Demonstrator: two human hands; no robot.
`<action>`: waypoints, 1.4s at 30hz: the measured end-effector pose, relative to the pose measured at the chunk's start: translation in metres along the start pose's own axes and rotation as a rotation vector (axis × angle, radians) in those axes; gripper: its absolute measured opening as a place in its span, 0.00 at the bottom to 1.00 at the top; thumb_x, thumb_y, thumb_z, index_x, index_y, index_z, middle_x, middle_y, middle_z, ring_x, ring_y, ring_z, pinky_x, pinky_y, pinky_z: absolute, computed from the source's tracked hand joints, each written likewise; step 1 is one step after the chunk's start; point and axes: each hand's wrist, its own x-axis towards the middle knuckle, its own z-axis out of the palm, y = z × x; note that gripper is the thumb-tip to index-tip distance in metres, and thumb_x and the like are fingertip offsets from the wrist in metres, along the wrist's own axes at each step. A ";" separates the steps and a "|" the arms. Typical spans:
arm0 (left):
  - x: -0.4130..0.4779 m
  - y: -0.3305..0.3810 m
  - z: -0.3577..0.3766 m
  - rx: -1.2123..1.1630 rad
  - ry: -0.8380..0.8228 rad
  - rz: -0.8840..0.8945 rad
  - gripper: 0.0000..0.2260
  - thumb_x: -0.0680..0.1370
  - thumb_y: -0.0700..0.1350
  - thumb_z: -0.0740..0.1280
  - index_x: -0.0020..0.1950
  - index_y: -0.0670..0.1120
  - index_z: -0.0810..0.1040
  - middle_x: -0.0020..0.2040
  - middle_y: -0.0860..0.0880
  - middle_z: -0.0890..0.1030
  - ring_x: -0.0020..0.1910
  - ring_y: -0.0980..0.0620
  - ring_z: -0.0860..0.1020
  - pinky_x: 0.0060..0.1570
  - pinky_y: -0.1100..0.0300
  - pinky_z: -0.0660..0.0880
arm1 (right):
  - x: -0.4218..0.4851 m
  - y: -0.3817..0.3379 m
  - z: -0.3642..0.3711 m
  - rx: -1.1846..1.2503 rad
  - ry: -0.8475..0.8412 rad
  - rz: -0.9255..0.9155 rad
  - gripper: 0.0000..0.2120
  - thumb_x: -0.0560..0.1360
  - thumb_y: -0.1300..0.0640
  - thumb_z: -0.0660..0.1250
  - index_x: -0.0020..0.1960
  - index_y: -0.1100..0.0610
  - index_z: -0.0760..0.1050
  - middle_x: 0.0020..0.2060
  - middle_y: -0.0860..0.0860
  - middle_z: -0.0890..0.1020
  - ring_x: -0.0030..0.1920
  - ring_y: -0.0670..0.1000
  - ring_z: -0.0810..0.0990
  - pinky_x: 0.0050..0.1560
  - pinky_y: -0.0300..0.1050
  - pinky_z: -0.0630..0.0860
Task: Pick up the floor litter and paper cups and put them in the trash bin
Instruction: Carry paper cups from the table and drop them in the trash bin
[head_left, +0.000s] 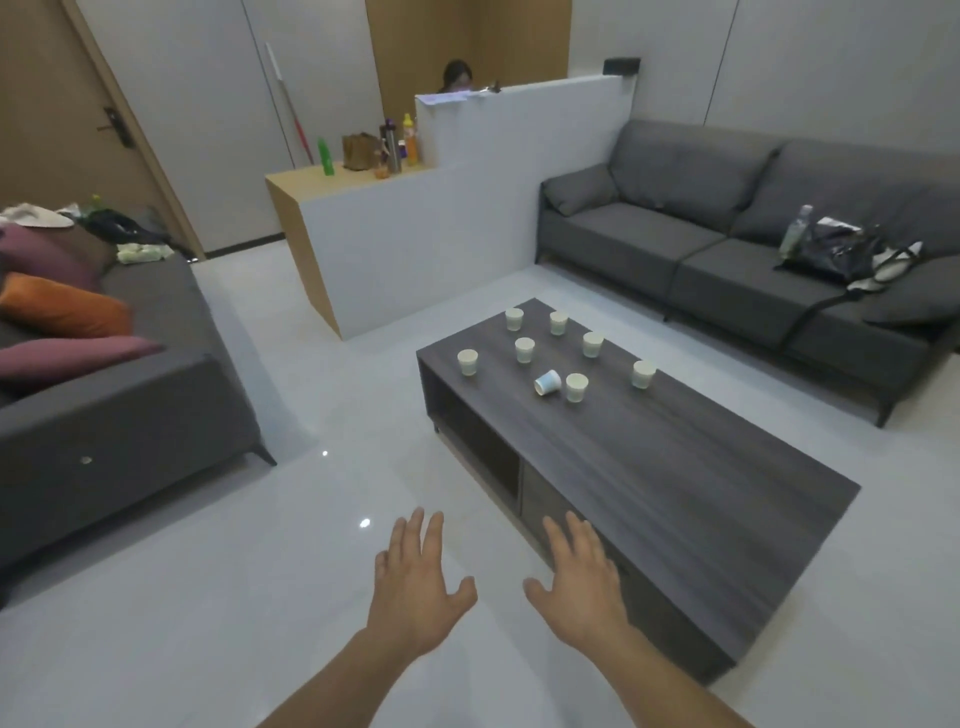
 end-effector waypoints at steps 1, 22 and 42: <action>0.019 0.009 -0.002 -0.004 0.002 -0.008 0.39 0.74 0.64 0.58 0.78 0.52 0.44 0.79 0.51 0.42 0.77 0.48 0.41 0.74 0.47 0.48 | 0.020 0.005 -0.009 -0.001 0.002 -0.004 0.39 0.77 0.39 0.60 0.80 0.47 0.44 0.79 0.49 0.42 0.78 0.53 0.41 0.76 0.58 0.51; 0.416 0.030 -0.005 -0.021 -0.141 0.224 0.44 0.71 0.62 0.64 0.78 0.52 0.42 0.78 0.49 0.46 0.77 0.46 0.44 0.74 0.46 0.52 | 0.362 0.014 -0.058 -0.051 -0.033 0.266 0.40 0.75 0.40 0.63 0.79 0.47 0.46 0.79 0.49 0.44 0.78 0.53 0.43 0.74 0.57 0.54; 0.678 0.068 0.056 0.085 -0.396 0.186 0.43 0.72 0.65 0.61 0.78 0.52 0.43 0.79 0.52 0.44 0.77 0.50 0.45 0.74 0.51 0.52 | 0.679 0.053 -0.031 0.179 -0.252 0.332 0.36 0.76 0.44 0.64 0.78 0.51 0.51 0.77 0.53 0.52 0.75 0.57 0.57 0.72 0.49 0.62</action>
